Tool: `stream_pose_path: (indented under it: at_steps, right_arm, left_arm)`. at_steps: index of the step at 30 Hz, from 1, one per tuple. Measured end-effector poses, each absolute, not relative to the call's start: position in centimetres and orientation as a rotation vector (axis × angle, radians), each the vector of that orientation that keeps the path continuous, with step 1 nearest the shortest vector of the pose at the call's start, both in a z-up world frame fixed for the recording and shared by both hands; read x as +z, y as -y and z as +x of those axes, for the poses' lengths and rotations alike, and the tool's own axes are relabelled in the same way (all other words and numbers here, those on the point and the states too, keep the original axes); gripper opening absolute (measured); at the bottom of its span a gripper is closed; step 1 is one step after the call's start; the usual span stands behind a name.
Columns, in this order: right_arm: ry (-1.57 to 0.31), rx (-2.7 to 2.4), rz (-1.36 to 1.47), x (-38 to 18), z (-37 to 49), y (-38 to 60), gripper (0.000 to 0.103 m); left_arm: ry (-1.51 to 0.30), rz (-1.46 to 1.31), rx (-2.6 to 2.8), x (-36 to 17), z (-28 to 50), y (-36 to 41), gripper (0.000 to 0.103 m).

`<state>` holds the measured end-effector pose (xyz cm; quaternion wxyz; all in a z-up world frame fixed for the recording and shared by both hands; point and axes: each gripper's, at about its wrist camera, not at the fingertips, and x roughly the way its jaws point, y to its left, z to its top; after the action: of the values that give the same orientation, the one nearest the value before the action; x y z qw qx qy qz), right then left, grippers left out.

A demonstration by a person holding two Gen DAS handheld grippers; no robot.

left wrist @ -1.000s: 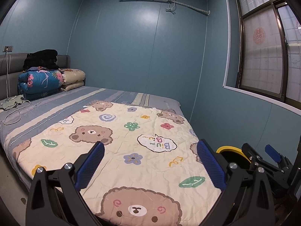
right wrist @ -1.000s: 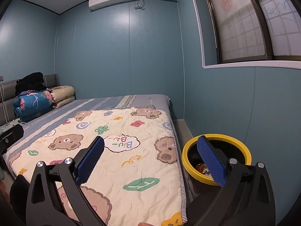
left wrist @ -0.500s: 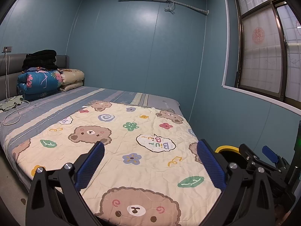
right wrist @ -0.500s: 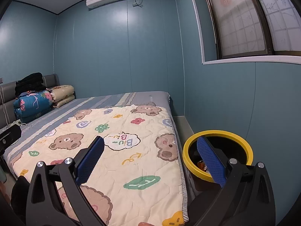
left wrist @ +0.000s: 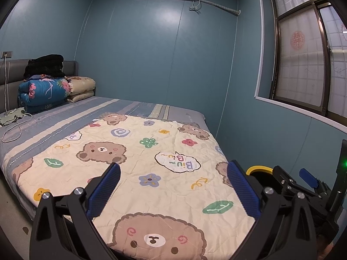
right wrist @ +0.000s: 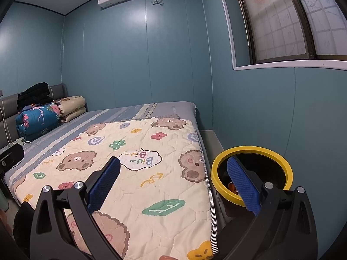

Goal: Collect trash

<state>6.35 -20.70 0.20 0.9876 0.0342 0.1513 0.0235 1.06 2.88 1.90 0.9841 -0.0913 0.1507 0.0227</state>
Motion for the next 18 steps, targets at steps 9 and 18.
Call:
stream_pose_path:
  at_steps: [9, 18]
  right_arm:
    - [-0.306, 0.049, 0.069, 0.09, 6.34, 20.67, 0.095]
    - [-0.308, 0.048, 0.071, 0.04, 6.42, 20.64, 0.095]
  left_arm:
    - [-0.306, -0.187, 0.044, 1.82, 1.02, -2.98, 0.095]
    - [-0.306, -0.187, 0.042, 1.89, 0.96, -2.92, 0.095]
